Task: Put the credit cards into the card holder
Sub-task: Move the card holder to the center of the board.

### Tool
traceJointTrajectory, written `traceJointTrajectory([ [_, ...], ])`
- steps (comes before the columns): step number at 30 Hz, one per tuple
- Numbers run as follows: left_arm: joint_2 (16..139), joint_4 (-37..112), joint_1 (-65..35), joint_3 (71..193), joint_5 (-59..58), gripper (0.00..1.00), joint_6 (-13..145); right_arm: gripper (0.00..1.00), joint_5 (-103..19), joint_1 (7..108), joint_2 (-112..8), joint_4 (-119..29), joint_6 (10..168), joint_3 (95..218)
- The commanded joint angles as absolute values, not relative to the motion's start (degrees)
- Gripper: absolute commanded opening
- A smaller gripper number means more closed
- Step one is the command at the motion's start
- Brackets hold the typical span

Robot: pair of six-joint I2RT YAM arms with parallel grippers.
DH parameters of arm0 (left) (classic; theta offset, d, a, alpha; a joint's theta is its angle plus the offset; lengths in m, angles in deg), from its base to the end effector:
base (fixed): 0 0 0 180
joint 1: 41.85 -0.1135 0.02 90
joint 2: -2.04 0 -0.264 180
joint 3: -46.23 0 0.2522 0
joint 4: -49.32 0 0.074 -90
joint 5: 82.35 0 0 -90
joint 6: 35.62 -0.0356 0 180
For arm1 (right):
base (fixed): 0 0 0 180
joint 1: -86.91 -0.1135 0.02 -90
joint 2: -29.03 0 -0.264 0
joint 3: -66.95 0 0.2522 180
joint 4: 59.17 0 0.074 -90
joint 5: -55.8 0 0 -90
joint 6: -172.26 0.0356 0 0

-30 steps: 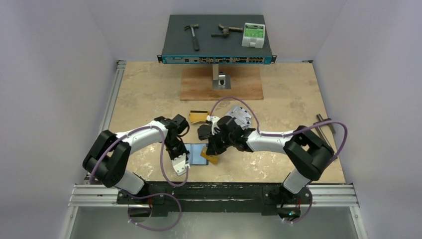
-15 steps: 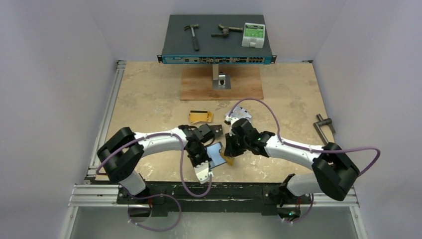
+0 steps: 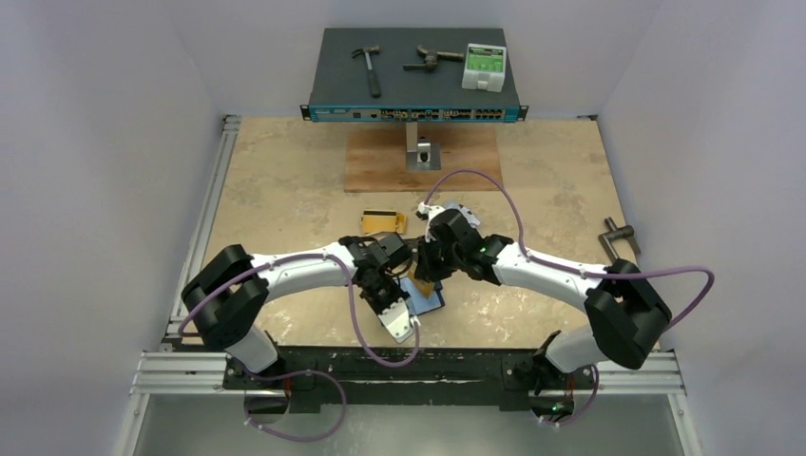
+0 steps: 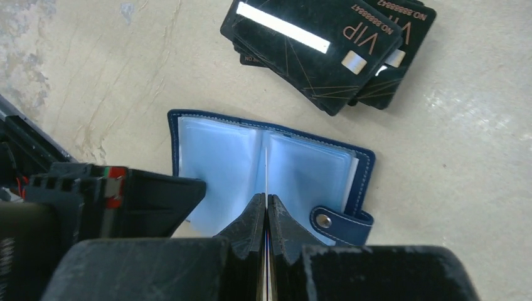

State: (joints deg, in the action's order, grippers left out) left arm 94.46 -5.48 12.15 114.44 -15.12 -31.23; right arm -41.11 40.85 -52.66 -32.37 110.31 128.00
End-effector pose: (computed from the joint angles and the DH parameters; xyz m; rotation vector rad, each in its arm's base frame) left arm 0.1543 -0.2359 0.1690 2.6590 0.9200 -0.4713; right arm 0.1994 0.2131 0.2053 -0.4540 2.4851 0.7144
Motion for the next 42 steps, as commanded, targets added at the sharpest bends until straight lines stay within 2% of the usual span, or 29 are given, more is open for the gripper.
traceJointTrajectory([
  [1,89.8,-5.6,11.5,113.6,-15.2,0.00,-29.8,0.00,-43.5,40.1,-54.0,-39.2,110.9,127.7],
  [6,89.4,-5.6,10.7,113.1,-15.2,0.00,-29.8,0.00,-47.5,38.8,-56.7,-49.4,114.6,124.0],
  [15,88.2,-5.6,8.2,107.4,-15.2,0.00,-29.8,0.00,-50.4,37.4,-60.8,-55.9,117.4,119.8],
  [17,87.4,0.4,8.2,104.9,-9.7,0.00,-36.1,0.00,-50.3,37.3,-61.3,-57.5,117.6,118.7],
  [24,79.5,16.8,9.1,98.2,0.9,0.00,-31.1,0.00,-49.3,37.3,-62.3,-59.3,116.7,117.0],
  [26,73.9,19.4,9.1,96.5,1.5,0.19,-34.4,0.00,-48.9,37.3,-62.5,-59.7,115.8,116.7],
  [28,67.4,19.6,8.9,95.2,-1.5,0.21,-38.7,0.00,-49.1,37.3,-62.7,-60.6,115.6,116.2],
  [29,65.0,17.9,8.8,95.0,-3.4,0.26,-41.1,0.00,-49.3,37.3,-62.7,-61.1,115.8,115.8],
  [30,63.0,15.3,8.8,95.1,-4.9,0.67,-43.4,0.00,-49.2,37.3,-62.5,-61.5,115.9,115.3],
  [31,61.6,12.2,9.0,95.5,-5.5,0.87,-44.6,0.00,-49.1,37.3,-62.4,-62.0,116.0,114.8],
  [32,60.5,9.4,9.7,96.2,-5.3,0.95,-43.8,0.00,-49.2,37.3,-62.2,-62.6,116.2,114.3],
  [35,58.0,4.8,12.1,99.5,-4.9,1.00,-37.1,0.00,-49.2,37.3,-61.9,-63.3,115.4,113.3],
  [37,55.5,8.7,12.4,99.6,-3.6,1.00,-36.2,0.00,-49.5,37.3,-62.1,-63.9,114.7,112.9],
  [40,51.2,11.2,12.3,101.0,-3.6,1.00,-42.4,0.00,-49.8,37.3,-62.6,-64.8,114.1,112.6],
  [42,51.0,3.4,12.2,106.2,-4.1,1.00,-44.9,0.00,-49.8,37.3,-62.5,-65.5,113.9,112.2],
])
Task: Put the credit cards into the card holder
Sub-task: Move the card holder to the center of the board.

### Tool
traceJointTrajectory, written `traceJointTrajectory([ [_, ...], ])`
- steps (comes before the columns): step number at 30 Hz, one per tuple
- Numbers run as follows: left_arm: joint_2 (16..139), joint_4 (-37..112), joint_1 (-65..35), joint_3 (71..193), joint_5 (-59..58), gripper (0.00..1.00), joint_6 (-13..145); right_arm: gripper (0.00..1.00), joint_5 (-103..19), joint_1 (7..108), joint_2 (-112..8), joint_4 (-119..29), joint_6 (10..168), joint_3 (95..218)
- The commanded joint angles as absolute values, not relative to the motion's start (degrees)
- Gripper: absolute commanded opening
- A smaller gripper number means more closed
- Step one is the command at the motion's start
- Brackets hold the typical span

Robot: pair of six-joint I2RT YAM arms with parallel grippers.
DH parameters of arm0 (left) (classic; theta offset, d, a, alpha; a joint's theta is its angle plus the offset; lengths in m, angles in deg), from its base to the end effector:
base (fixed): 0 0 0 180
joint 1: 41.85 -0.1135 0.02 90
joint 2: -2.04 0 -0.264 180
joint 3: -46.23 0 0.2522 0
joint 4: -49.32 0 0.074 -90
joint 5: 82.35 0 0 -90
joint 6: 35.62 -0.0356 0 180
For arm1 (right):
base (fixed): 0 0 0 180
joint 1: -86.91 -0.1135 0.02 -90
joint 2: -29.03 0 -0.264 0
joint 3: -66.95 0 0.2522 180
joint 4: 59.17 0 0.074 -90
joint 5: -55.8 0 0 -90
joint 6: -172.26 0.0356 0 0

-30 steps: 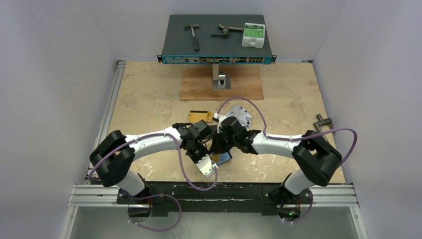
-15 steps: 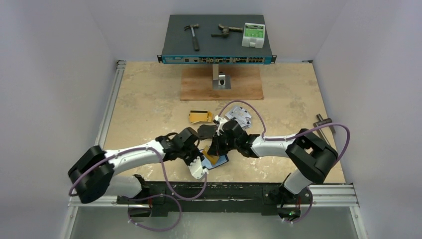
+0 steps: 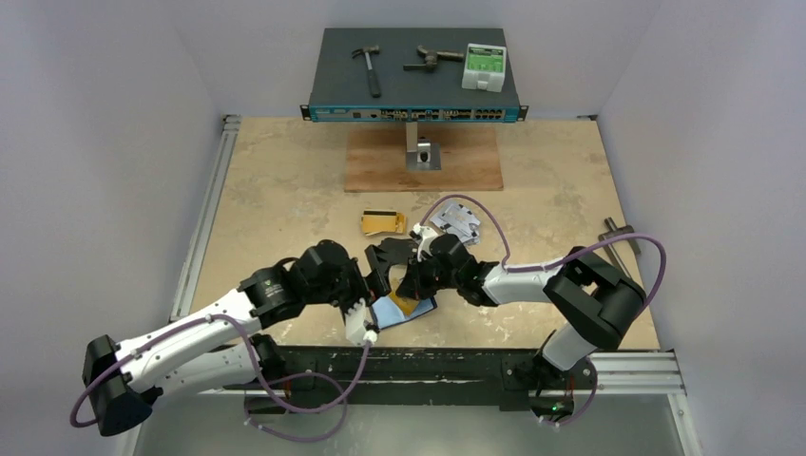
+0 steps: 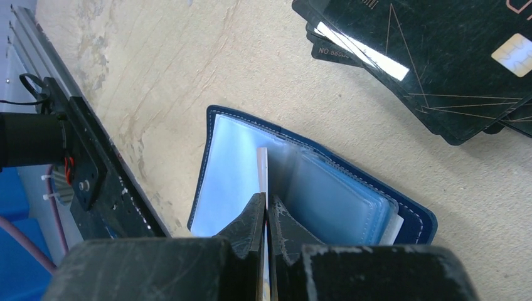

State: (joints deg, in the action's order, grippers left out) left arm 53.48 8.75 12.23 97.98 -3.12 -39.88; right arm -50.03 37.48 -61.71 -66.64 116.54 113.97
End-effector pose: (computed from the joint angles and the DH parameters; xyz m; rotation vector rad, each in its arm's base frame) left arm 0.1065 -0.1584 0.2509 2.2026 0.5218 0.1599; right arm 0.1832 0.2289 0.1392 -0.4847 2.3603 1.0617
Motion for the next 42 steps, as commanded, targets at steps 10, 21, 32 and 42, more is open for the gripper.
traceJointTrajectory([
  [10,70.5,-30.1,4.1,138.9,-4.9,0.89,17.0,0.00,-47.5,37.3,-62.1,-65.6,114.8,113.1],
  [21,62.4,0.2,-15.1,108.9,-48.3,0.62,44.6,0.00,-45.1,37.3,-61.6,-63.0,117.9,115.2],
  [32,96.7,3.2,-17.5,110.1,-43.3,0.00,59.4,0.00,-38.9,37.3,-56.8,-60.9,120.2,115.2],
  [42,92.0,19.9,-14.7,101.9,-35.2,0.00,70.9,0.00,-33.5,37.2,-51.4,-55.3,120.9,111.7],
])
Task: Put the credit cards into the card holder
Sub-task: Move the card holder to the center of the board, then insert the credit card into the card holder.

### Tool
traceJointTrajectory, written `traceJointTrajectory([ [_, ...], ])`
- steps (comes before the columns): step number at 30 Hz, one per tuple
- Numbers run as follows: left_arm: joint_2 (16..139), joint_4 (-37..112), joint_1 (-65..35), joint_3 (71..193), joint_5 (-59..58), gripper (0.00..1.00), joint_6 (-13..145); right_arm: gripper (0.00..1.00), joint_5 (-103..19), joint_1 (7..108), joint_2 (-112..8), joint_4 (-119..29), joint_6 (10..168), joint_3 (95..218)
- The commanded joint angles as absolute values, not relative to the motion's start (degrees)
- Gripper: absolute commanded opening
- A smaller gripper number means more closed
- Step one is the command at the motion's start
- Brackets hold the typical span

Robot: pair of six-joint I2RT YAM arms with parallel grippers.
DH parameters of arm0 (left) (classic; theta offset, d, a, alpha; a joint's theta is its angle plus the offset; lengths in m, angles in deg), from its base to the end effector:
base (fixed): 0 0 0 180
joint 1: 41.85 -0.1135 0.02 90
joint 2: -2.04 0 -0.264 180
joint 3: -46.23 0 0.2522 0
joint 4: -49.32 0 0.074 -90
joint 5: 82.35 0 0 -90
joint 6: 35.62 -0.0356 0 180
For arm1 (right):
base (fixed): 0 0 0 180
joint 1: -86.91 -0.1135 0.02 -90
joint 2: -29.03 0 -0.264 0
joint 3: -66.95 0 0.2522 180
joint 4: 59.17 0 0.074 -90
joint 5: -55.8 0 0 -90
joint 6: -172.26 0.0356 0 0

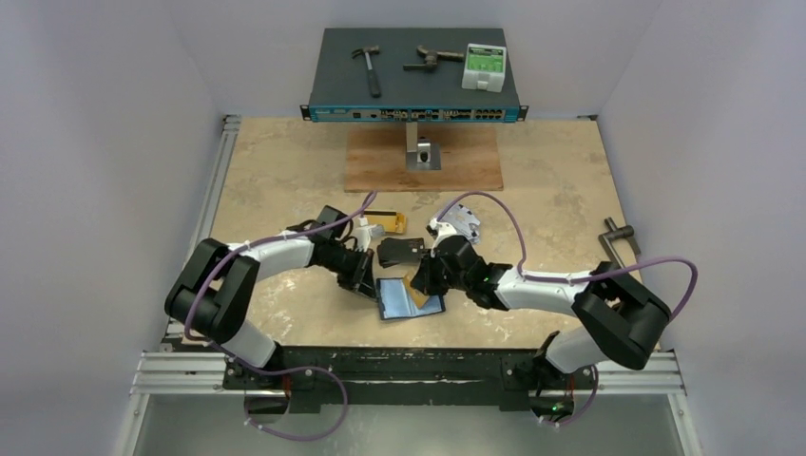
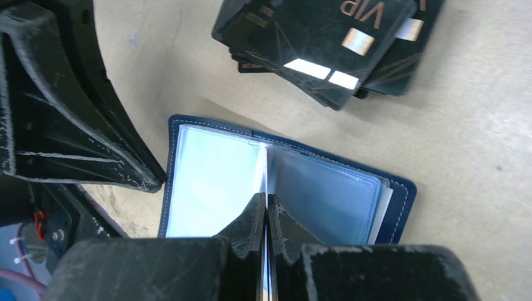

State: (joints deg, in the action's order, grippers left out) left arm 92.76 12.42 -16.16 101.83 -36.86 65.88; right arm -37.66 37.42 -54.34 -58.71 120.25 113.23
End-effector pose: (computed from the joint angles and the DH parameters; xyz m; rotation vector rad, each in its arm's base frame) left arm 0.2237 -0.1353 0.1379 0.5332 2.7953 -1.2447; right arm 0.1787 0.2124 0.1569 -0.2736 2.3642 0.8624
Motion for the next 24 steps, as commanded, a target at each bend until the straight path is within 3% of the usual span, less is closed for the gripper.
traceJointTrajectory([
  [1,93.2,21.0,-14.3,101.9,-35.1,0.00,71.5,0.00,-33.2,37.1,-50.7,-55.3,121.1,111.1],
  [14,101.1,34.7,-8.4,102.5,-37.8,0.00,79.8,0.00,-31.4,33.9,-45.0,-54.0,125.2,110.7],
  [24,96.4,38.5,-9.5,101.6,-38.0,0.00,78.5,0.00,-32.1,33.7,-50.5,-59.2,125.4,107.3],
])
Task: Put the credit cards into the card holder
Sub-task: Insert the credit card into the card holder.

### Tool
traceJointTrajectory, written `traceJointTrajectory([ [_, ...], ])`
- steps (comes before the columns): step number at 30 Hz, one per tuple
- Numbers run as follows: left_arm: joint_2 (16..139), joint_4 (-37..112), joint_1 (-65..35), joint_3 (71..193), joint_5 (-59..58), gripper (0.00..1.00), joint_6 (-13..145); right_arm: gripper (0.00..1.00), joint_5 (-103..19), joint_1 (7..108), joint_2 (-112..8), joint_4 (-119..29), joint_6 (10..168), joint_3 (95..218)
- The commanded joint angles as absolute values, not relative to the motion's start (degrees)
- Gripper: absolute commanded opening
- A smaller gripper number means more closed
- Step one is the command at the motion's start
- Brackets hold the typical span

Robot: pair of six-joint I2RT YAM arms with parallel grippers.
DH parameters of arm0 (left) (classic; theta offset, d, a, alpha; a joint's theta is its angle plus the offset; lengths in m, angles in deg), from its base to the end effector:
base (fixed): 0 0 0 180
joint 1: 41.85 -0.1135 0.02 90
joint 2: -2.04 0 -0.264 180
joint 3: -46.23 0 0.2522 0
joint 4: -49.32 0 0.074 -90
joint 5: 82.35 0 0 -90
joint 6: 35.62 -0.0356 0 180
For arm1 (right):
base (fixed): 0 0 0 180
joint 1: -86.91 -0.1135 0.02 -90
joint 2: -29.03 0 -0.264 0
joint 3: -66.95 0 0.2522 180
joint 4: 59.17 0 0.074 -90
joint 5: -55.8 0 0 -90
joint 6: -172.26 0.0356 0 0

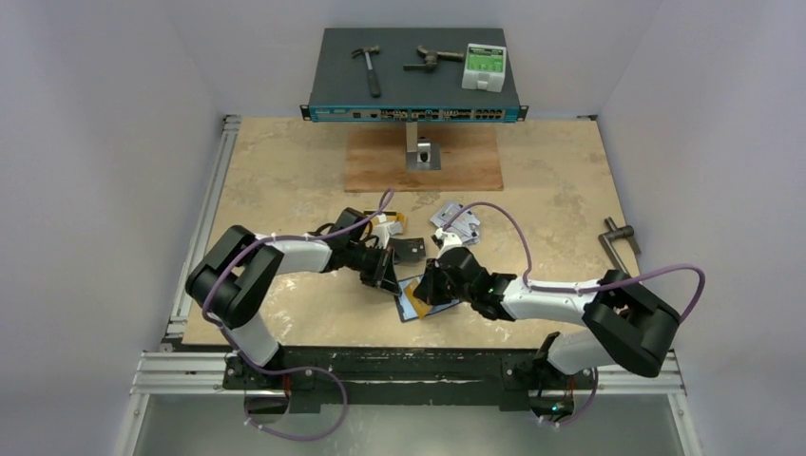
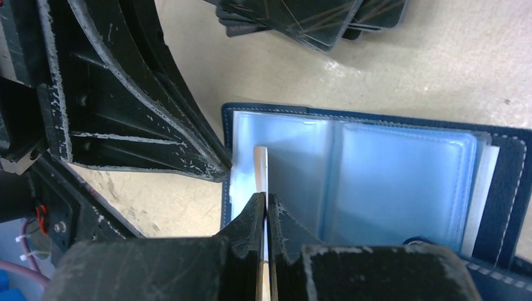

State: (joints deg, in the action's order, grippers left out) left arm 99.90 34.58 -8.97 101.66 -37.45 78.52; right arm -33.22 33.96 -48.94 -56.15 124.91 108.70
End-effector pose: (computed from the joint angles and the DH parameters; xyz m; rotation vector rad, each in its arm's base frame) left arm 0.2349 -0.1819 0.1216 0.5334 2.6588 -1.3607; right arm 0.1531 0.2018 0.1534 -0.2062 2.3970 0.8317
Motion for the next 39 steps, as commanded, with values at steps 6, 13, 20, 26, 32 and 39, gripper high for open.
traceJointTrajectory([
  [6,100.2,33.0,-9.4,104.1,-36.3,0.00,75.8,0.00,-32.0,33.8,-44.3,-63.5,127.4,103.6],
  [13,98.0,33.8,-5.5,103.6,-34.1,0.00,73.7,0.00,-32.2,33.8,-48.2,-68.2,127.9,102.7],
  [20,102.4,27.9,-4.9,106.9,-30.6,0.00,70.1,0.00,-34.0,33.8,-49.0,-72.8,129.4,102.0],
  [26,103.4,26.4,-6.0,107.3,-29.4,0.00,69.2,0.00,-23.5,34.0,-35.2,-68.3,130.9,97.1],
  [32,103.8,25.6,-5.6,107.8,-29.4,0.00,68.8,0.00,-17.3,34.3,-29.3,-72.7,133.3,91.0],
  [39,103.6,25.6,-5.1,107.6,-28.7,0.00,68.4,0.00,-15.6,34.3,-35.2,-84.0,137.6,86.9],
])
